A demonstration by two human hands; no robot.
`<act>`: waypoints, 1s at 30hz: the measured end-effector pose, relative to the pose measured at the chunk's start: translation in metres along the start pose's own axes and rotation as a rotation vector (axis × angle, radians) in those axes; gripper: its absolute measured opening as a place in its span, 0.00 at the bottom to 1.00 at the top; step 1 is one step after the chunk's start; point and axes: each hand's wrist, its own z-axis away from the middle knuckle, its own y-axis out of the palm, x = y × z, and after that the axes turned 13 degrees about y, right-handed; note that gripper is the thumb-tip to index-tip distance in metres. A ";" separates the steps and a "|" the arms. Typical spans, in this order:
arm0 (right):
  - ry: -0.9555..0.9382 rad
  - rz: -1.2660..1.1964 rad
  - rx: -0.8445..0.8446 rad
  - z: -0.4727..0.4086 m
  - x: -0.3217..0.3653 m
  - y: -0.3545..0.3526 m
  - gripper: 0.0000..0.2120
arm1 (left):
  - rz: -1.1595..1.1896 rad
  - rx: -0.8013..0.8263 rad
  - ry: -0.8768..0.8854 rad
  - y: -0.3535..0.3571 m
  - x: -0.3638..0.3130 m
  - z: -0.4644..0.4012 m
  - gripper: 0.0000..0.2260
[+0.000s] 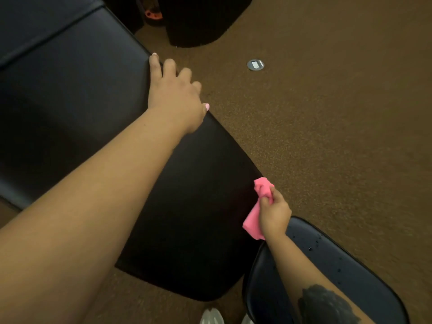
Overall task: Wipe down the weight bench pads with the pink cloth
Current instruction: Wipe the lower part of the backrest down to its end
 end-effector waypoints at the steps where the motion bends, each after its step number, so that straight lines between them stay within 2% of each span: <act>1: 0.014 -0.005 -0.011 -0.003 0.006 0.001 0.17 | 0.001 -0.002 0.004 0.001 0.000 0.000 0.27; 9: -0.114 0.017 0.025 0.001 0.032 0.009 0.18 | 0.005 -0.014 0.011 0.002 0.000 0.003 0.26; 15: -0.059 0.066 -0.005 0.000 0.017 0.001 0.19 | 0.013 -0.007 0.006 0.000 -0.001 0.003 0.26; 20: 0.008 0.056 -0.035 -0.003 0.049 0.010 0.17 | 0.015 -0.011 0.009 0.001 0.000 0.004 0.26; 24: -0.133 0.067 -0.011 0.014 0.066 0.017 0.19 | 0.014 -0.010 0.008 0.002 -0.001 0.004 0.26; 27: -0.199 0.009 0.065 0.025 0.054 0.015 0.19 | 0.013 -0.009 0.002 0.001 -0.001 0.004 0.26; 30: -0.148 0.003 0.085 0.025 0.034 0.008 0.19 | 0.010 -0.018 0.004 0.001 -0.002 0.005 0.26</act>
